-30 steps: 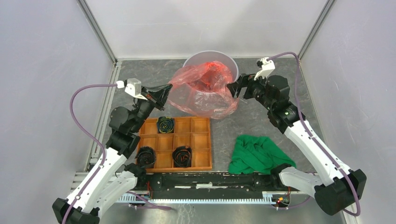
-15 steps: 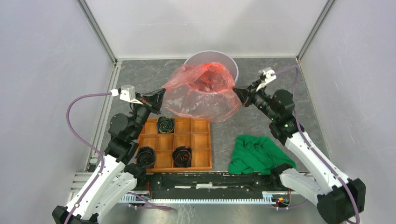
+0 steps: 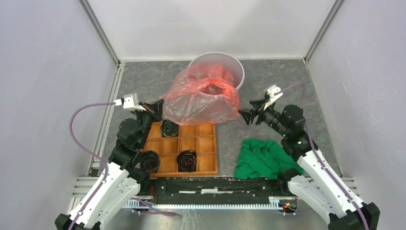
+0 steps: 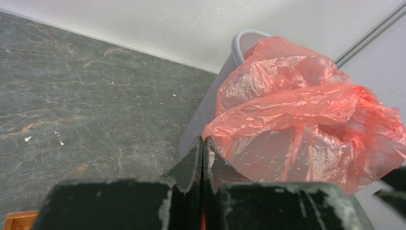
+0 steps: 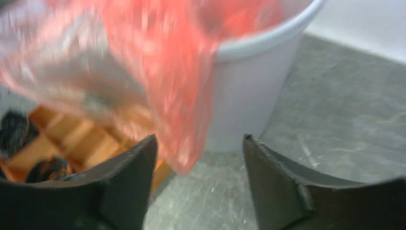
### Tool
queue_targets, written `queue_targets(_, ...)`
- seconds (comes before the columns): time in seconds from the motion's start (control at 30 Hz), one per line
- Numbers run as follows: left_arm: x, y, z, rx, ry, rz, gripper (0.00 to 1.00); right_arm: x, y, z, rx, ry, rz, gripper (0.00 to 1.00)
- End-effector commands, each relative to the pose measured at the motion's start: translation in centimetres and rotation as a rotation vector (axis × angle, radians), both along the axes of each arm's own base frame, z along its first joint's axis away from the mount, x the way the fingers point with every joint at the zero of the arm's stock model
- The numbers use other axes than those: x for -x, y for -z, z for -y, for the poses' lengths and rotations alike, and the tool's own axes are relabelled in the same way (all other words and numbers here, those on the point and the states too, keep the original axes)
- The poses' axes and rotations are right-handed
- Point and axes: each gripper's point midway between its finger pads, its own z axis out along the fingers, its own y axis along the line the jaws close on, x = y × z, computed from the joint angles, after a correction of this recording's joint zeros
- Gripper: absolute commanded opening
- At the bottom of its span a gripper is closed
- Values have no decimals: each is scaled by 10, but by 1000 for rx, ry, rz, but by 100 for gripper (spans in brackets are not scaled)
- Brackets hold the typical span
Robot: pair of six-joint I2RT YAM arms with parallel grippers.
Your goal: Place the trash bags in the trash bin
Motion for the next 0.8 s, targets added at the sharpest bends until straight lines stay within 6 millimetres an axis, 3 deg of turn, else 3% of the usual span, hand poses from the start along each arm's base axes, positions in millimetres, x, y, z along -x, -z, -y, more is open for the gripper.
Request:
queue_targets(0.0, 3, -31, -5, 10, -16, 90, 2, -22, -112, 36, 0, 229, 177, 80)
queue_targets(0.07, 5, -33, -2, 17, 7, 103, 2, -31, -144, 41, -47, 284, 203, 96)
queue_targets(0.1, 6, -33, 0, 25, 19, 112, 2, -37, -156, 36, -69, 273, 214, 98)
queue_targets(0.17, 8, -35, 4, 38, 42, 126, 2, -50, -174, 18, -117, 215, 226, 98)
queue_targets(0.27, 9, -37, 7, 39, 59, 136, 2, -70, -177, -18, -166, 76, 187, 97)
queue_targets(0.33, 9, -40, 7, 39, 62, 140, 2, -73, -175, -46, -183, -66, 162, 84)
queue_targets(0.4, 9, -42, 9, 38, 69, 142, 2, -76, -167, -68, -167, -156, 131, 73)
queue_targets(0.53, 7, -45, 12, 35, 79, 142, 2, -77, -131, -94, -53, -175, 99, 41)
queue_targets(0.6, 6, -44, 12, 33, 79, 139, 2, -69, -110, -101, -5, -180, 87, 34)
queue_targets(0.67, 5, -44, 12, 33, 76, 139, 2, -61, -85, -104, 45, -174, 56, 21)
queue_targets(0.77, 5, -46, 13, 34, 79, 142, 2, -39, -65, -107, 99, -177, 66, 14)
